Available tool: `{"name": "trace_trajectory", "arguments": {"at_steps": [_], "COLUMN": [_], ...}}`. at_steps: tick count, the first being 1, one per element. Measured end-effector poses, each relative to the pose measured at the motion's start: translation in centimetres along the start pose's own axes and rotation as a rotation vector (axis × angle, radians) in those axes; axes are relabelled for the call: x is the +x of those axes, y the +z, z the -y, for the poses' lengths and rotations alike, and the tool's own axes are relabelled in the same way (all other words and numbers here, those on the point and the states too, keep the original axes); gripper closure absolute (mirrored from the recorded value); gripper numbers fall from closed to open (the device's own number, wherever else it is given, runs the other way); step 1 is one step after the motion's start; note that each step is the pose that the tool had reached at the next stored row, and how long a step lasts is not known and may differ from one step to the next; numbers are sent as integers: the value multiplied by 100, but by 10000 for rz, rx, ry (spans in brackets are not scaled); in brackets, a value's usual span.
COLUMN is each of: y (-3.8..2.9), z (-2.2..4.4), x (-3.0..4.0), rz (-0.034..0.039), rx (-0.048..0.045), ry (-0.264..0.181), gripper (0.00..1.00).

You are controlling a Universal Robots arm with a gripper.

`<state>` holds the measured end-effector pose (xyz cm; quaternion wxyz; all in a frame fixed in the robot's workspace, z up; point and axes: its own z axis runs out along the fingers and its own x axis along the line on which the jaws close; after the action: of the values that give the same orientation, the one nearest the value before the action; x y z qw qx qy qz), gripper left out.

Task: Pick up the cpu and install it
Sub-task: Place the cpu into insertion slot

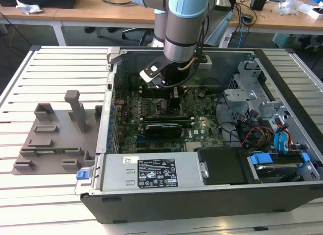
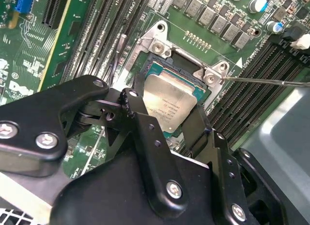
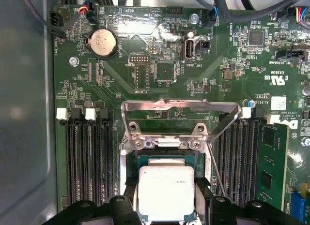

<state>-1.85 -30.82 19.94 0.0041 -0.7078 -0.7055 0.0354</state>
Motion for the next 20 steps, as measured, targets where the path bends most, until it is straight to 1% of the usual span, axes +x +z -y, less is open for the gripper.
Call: {"name": "trace_trajectory", "arguments": {"at_steps": [6, 11, 12, 15, 20], "y": [23, 27, 28, 28, 27], "z": [-2, -3, -3, -2, -2], "x": [-8, -7, -6, -7, 12], "rz": [7, 3, 0, 5, 4], "rx": [2, -3, -2, 1, 0], "ry": [2, 2, 2, 2, 2], "gripper": [45, 45, 38, 38, 38]}}
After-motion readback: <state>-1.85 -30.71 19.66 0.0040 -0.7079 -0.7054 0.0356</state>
